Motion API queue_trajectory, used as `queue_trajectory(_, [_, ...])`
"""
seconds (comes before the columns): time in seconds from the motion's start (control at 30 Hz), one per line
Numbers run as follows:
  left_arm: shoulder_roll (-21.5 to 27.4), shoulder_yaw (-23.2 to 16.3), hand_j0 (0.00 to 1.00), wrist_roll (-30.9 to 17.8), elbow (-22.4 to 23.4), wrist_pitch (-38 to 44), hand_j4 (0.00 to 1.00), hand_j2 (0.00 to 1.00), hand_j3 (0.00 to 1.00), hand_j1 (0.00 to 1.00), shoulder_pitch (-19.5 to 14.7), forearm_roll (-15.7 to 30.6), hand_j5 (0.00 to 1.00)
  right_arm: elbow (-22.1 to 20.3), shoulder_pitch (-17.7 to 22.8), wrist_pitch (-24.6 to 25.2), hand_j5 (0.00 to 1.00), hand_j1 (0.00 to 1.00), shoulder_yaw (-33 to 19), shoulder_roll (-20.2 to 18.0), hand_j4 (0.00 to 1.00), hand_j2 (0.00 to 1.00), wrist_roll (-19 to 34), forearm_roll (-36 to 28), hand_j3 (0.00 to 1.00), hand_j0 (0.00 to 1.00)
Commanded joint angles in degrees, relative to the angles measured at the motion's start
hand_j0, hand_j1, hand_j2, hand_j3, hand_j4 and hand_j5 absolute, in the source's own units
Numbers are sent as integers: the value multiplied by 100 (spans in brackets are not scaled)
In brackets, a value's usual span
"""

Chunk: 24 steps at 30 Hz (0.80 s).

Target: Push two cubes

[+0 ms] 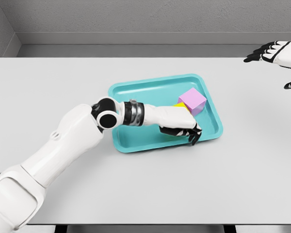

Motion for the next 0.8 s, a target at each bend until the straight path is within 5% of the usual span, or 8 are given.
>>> queue_trajectory(0.0, [-13, -27, 34, -15, 151, -82, 34, 34, 34, 34, 0, -338, 34, 5, -9, 17, 100, 100, -3, -8, 100, 100, -3, -30, 100, 100])
queue_trajectory(0.43, [-66, 25, 34, -15, 151, -82, 34, 34, 34, 34, -176, -321, 34, -3, -9, 17, 100, 100, -3, -8, 100, 100, -3, -30, 100, 100])
queue_trajectory(0.63, [109, 69, 36, -15, -1360, -82, 36, 36, 36, 36, -264, 532, 36, -4, -9, 17, 100, 100, -3, -8, 100, 100, -3, -30, 100, 100])
queue_trajectory(0.7, [698, 535, 36, -15, -1993, -82, 36, 36, 36, 36, -272, 997, 36, -4, -9, 17, 100, 100, -3, -8, 100, 100, -3, -30, 100, 100])
queue_trajectory(0.77, [1375, 588, 36, -15, -1889, -82, 36, 36, 36, 36, -220, 1130, 36, -12, 0, 17, 100, 100, 50, -8, 100, 100, -3, -30, 100, 100])
